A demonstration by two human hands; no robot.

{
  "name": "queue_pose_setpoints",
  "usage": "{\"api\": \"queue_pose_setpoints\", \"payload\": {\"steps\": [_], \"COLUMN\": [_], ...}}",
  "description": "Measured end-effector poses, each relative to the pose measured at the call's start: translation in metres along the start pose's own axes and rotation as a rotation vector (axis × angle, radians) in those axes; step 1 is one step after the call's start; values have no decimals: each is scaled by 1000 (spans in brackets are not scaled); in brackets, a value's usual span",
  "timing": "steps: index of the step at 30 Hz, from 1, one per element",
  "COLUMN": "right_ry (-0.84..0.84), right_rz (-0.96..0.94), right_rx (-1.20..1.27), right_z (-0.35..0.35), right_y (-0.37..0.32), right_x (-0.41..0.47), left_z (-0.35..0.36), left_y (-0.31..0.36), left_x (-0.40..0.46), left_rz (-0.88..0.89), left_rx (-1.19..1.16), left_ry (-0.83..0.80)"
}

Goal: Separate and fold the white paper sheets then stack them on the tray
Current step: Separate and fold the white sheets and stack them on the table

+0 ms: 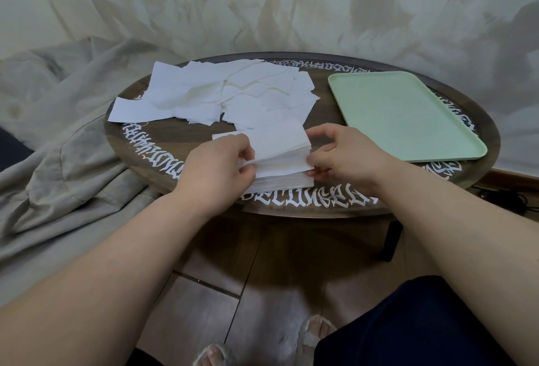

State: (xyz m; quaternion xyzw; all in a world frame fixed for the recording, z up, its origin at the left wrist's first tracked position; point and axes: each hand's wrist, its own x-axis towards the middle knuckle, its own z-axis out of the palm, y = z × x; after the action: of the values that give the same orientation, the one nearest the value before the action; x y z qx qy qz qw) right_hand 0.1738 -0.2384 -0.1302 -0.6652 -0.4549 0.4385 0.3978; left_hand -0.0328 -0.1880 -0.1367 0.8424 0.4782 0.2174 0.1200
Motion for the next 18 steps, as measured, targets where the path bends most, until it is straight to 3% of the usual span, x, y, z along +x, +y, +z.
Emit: {"api": "queue_pose_setpoints", "payload": {"steps": [5, 18], "right_ry": [-63, 41], "right_rz": [19, 13], "right_rx": [76, 119], "right_z": [0, 2], "right_y": [2, 1], "right_x": [-1, -1], "left_z": [-1, -1], "left_y": [1, -3], "left_x": [-1, 2], "left_rz": [-13, -71], "left_rx": [-6, -69], "left_ry": [-12, 16]}}
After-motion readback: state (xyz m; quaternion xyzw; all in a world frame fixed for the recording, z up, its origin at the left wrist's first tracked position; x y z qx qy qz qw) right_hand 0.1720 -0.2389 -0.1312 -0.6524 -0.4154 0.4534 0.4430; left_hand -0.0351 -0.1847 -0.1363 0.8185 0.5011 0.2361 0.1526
